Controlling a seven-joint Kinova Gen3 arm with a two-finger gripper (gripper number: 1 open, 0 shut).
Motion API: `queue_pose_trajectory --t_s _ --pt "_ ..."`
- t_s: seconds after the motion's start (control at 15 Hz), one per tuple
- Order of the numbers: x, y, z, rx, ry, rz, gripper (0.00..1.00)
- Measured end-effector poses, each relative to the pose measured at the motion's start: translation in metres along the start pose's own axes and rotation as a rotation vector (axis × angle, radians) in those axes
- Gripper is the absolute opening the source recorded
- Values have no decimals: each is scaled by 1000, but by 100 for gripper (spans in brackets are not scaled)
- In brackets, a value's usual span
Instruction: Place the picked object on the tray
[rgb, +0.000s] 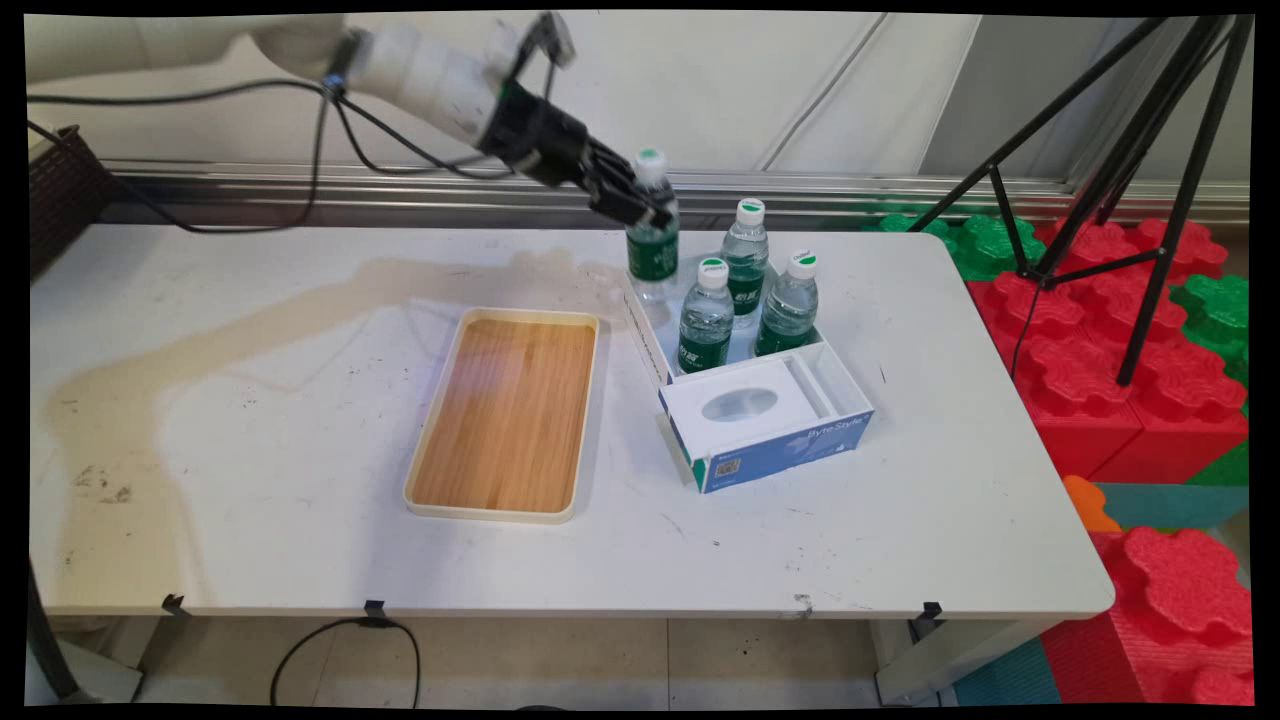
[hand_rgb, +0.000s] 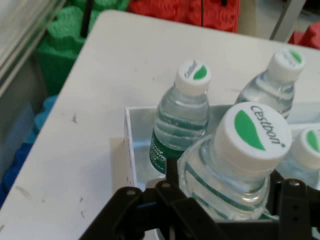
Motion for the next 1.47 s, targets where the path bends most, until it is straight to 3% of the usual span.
queue_pose_trajectory --t_s 0.4,0.73,1.07,1.47 --pt "8 8 -75 12 -11 -36 0" --pt "-17 25 -125 -29 -44 -24 0" --pt "-55 47 -147 -80 -91 41 0" --pt "-98 72 -145 -158 -137 121 0"
